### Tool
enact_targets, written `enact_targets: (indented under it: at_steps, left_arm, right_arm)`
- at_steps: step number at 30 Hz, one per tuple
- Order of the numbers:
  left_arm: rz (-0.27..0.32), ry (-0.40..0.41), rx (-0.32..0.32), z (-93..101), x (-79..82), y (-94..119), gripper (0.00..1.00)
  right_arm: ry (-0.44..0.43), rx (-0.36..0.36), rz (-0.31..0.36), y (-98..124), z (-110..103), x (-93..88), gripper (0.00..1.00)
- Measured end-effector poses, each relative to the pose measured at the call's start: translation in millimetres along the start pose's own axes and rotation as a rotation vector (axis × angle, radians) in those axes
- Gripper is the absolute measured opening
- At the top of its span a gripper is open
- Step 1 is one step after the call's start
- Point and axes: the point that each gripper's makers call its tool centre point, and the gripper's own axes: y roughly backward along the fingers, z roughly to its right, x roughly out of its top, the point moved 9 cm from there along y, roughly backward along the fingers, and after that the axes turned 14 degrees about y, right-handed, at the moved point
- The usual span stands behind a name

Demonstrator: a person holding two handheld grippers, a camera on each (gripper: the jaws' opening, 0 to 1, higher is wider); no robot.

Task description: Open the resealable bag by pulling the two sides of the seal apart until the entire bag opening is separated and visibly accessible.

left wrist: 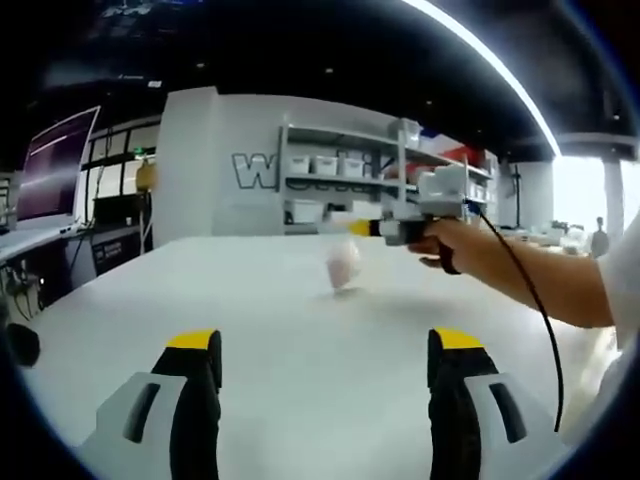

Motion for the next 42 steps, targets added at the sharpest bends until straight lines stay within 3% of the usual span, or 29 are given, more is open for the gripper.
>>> enact_targets:
  at_steps: [42]
  left_arm:
    - [-0.006, 0.040, -0.103, 23.5, -0.5, 1, 0.82]
  right_arm:
    - [-0.059, 0.090, 0.055, 69, -62, 7.1, 0.00]
